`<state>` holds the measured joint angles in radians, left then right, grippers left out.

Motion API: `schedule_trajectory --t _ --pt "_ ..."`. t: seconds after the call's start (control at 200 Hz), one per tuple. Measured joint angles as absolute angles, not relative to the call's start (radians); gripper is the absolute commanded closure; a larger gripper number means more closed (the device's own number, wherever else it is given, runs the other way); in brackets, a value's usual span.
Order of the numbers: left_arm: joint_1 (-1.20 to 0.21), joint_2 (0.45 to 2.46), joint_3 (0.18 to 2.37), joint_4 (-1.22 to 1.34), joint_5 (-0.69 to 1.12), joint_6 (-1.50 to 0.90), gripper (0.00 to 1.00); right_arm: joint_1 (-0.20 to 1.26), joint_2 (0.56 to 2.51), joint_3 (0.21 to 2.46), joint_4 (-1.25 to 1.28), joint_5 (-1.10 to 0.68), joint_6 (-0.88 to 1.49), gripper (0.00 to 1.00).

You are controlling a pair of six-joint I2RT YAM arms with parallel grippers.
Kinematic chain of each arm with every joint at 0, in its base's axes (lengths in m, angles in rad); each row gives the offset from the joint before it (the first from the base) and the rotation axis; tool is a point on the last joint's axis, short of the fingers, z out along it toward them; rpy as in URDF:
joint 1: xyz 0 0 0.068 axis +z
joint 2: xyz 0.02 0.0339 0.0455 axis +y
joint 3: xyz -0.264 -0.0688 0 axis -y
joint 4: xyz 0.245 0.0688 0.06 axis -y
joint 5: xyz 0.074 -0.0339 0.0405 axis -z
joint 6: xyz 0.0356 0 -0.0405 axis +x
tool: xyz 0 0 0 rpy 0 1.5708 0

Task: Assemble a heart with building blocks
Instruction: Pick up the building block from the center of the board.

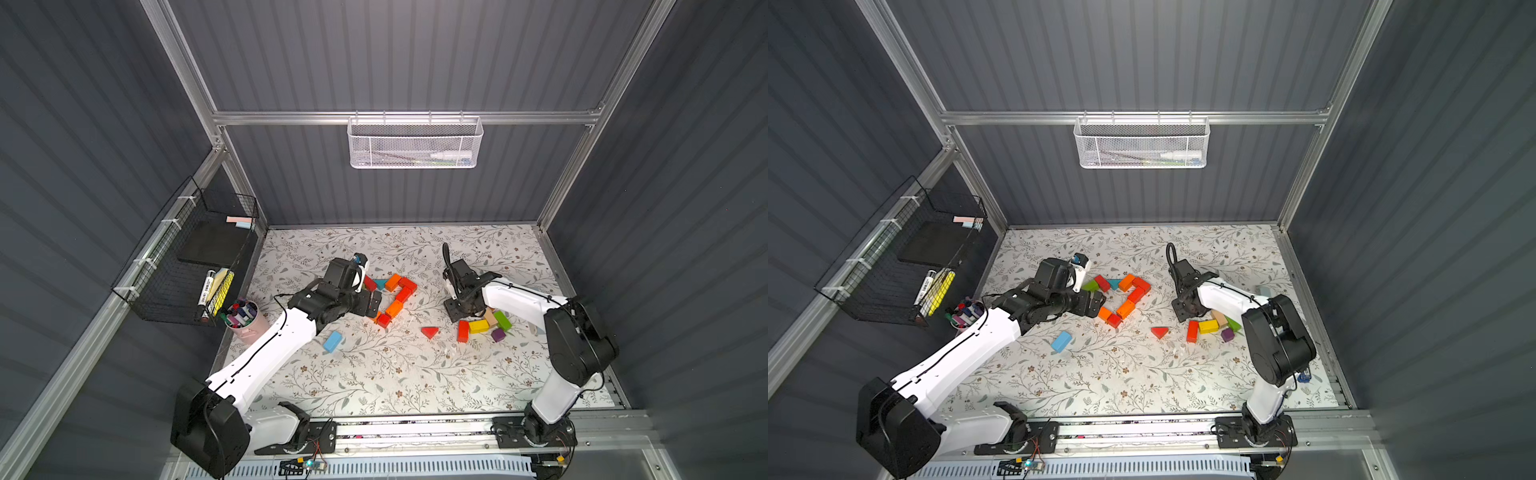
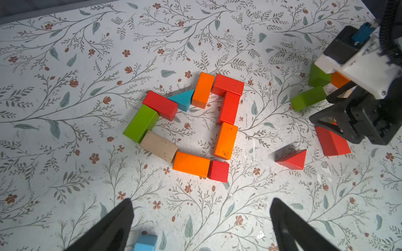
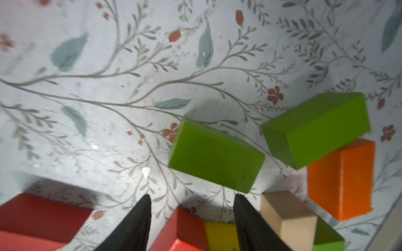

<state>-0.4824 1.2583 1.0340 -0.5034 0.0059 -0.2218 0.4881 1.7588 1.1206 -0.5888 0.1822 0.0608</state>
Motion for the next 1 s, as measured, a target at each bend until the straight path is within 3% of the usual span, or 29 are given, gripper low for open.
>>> schedule_trajectory --t 0.23,0.59,0.72,0.815,1.0 --pt "-0.482 1.258 1.034 -0.503 0.006 -0.222 0.01 0.482 1.814 1.169 -0.612 0.263 0.033 0.29" --pt "-0.482 1.258 1.034 -0.504 0.006 -0.222 0.01 0.445 1.927 1.292 -0.586 0.247 -0.023 0.35" --pt "-0.482 1.258 1.034 -0.504 0.006 -0.222 0.01 0.437 1.942 1.323 -0.575 0.205 -0.044 0.46" --pt "-0.482 1.258 1.034 -0.504 0.006 -0.222 0.01 0.427 1.947 1.327 -0.572 0.176 -0.051 0.59" --pt "-0.482 1.259 1.034 -0.504 0.006 -0.222 0.01 0.419 1.95 1.327 -0.572 0.134 -0.051 0.69"
